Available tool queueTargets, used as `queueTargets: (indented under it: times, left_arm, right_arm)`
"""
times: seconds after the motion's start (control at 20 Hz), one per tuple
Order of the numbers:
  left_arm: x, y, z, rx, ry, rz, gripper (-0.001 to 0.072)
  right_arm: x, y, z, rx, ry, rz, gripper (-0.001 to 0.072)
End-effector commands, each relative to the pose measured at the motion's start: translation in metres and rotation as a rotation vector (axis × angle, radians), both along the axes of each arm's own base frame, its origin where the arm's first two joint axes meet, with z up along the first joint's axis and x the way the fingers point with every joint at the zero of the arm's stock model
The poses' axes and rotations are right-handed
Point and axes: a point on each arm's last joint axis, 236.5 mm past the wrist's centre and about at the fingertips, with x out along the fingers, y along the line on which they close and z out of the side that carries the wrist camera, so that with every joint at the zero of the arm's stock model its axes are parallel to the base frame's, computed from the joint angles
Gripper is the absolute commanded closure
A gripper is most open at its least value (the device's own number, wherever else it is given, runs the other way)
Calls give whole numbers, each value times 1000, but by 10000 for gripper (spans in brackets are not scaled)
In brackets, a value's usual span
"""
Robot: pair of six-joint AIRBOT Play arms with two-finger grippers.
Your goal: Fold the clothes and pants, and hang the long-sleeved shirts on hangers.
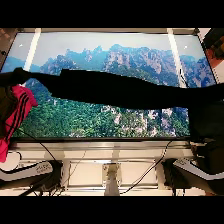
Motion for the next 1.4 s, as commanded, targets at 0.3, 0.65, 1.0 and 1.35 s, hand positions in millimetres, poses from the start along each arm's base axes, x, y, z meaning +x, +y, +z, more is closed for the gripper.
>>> queueTargets:
  times: [0.3, 0.65, 1.0, 1.35]
  left_arm:
    - [60, 43, 112, -174, -335, 317, 705]
    - [69, 41, 168, -230, -455, 295, 705]
    - [37, -5, 127, -66, -265, -4, 704]
    - [-13, -10, 52, -2, -32, -64, 705]
  right_arm:
    - [108, -22, 98, -273, -417, -295, 693]
    - [142, -17, 173, -324, -642, -391, 693]
    - [143, -5, 145, -464, -445, -182, 693]
    - [55, -28, 37, -594, 85, 80, 697]
